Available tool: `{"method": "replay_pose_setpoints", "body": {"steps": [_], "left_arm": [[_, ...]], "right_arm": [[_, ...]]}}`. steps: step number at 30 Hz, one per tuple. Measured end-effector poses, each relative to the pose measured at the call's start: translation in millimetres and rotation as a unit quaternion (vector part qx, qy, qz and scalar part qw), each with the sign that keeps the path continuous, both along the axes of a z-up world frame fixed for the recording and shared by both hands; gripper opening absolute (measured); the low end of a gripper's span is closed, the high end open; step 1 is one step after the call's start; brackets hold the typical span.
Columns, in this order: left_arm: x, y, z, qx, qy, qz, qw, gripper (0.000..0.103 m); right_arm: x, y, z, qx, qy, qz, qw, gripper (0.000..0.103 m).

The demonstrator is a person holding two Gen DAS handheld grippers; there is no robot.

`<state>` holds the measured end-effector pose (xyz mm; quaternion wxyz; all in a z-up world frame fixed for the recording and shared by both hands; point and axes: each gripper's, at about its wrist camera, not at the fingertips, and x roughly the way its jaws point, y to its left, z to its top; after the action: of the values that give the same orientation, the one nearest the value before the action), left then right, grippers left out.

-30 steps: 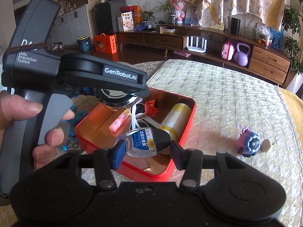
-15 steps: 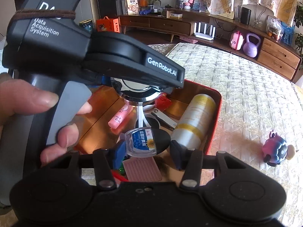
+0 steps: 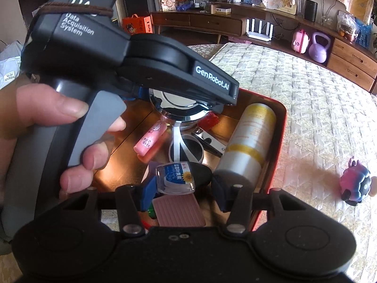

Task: Organize rigid objects
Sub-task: 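Release the lamp into the tin with the left tool while the right tool drops the jar in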

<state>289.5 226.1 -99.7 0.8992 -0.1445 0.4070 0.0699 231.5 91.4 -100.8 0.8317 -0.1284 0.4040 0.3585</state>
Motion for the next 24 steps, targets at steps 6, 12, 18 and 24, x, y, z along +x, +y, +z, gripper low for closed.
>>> {"method": "replay_pose_setpoints", "body": {"steps": [6,12,18,24], "left_arm": [[4,-7,-3,0.018,0.006,-0.022,0.9996,0.076],[3,-14,-5,0.037,0.011,-0.032,0.9987,0.075],[-2,-13,-3,0.027,0.007,-0.024,0.9993,0.080],[-10,-12,1,0.022,0.005,-0.015,0.9996,0.080]], "right_arm": [[-2,-7,4,0.012,0.009,-0.002,1.000,0.057],[-6,-15,10,0.029,0.014,-0.006,0.999,0.058],[-8,-23,13,0.042,0.017,-0.014,0.999,0.059],[-10,-34,20,0.054,0.020,-0.018,0.998,0.060]]}}
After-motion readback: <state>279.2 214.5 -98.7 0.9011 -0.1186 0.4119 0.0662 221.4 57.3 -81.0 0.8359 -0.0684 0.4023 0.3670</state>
